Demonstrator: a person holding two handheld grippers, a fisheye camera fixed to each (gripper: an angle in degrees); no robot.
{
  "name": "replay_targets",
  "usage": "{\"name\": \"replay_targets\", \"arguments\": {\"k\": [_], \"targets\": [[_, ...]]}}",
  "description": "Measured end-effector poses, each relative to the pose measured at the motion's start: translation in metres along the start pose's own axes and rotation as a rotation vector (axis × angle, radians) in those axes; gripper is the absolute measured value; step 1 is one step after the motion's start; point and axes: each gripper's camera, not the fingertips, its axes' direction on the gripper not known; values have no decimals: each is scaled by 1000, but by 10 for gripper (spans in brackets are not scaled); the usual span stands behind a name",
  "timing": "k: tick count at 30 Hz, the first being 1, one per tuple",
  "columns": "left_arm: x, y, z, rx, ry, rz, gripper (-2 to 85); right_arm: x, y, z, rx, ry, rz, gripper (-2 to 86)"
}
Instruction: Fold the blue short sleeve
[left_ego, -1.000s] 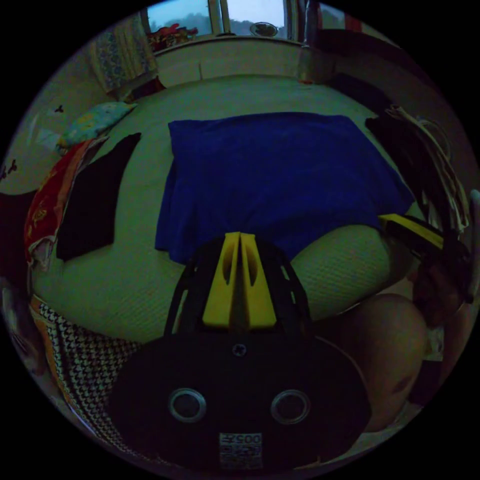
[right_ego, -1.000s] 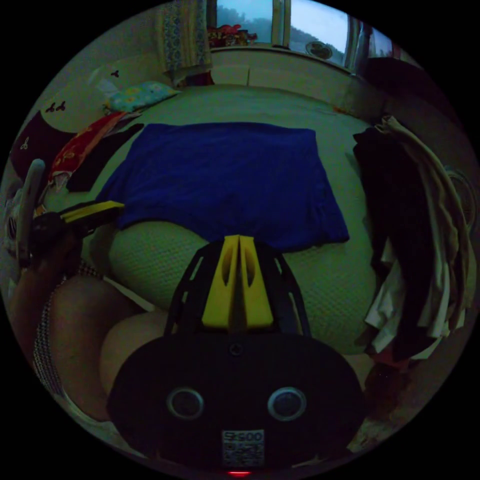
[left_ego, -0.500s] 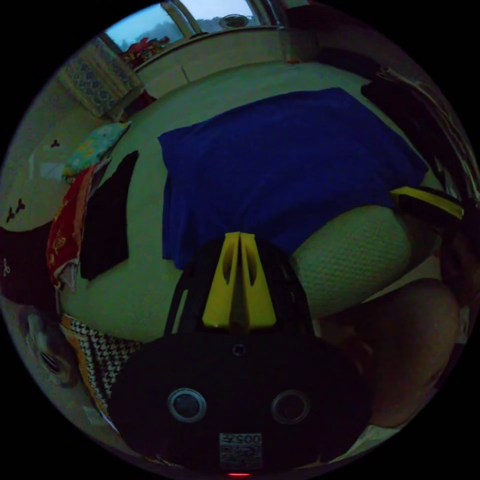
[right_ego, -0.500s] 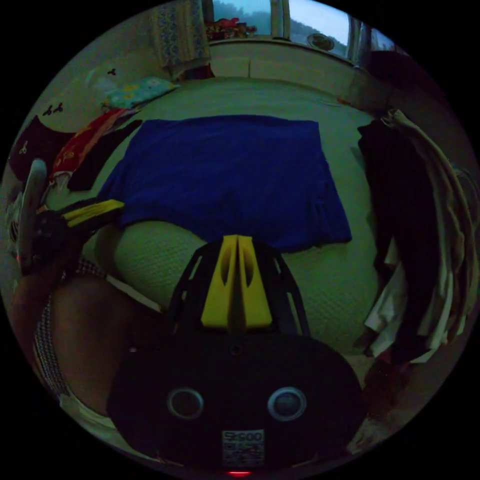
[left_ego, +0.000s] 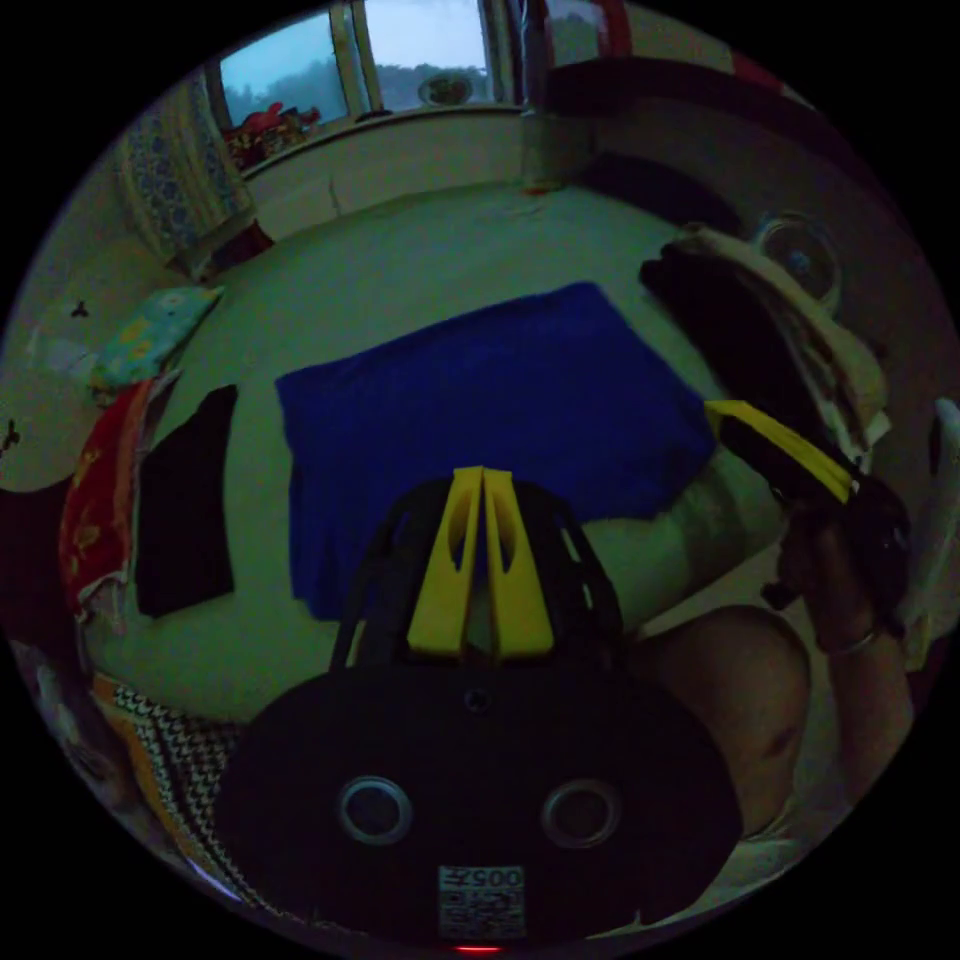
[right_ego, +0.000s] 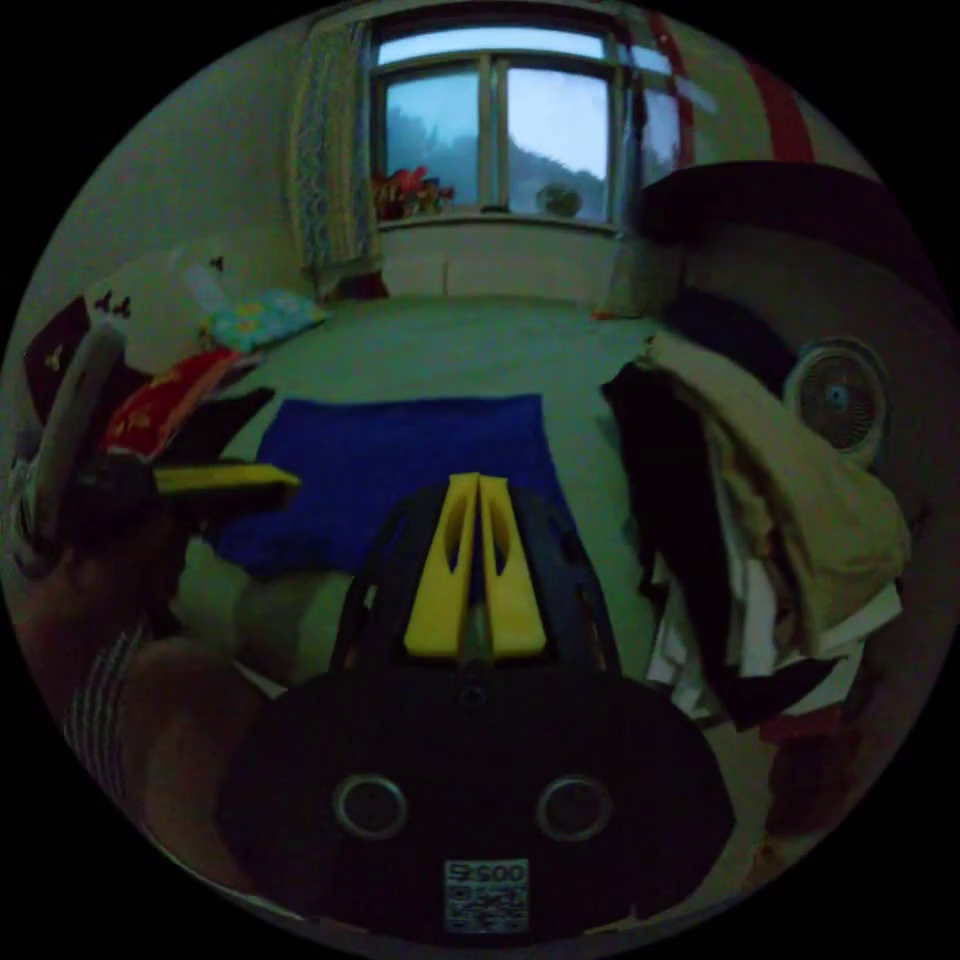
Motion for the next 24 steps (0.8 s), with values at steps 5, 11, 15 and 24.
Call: {"name": "replay_targets", "arguments": {"k": [5, 11, 15, 24], "targets": [[74, -30, 5, 60, 115, 71, 1, 32, -56, -11, -72, 69, 129, 3], [154, -68, 28, 106, 228, 76, 3, 58, -105, -16, -23, 33, 112, -9], [200, -92, 46, 106, 241, 72, 23, 91, -130, 20, -85, 1, 68, -8], [288, -108, 70, 127, 370, 202, 132, 228, -145, 113, -169, -2, 178, -8]]}}
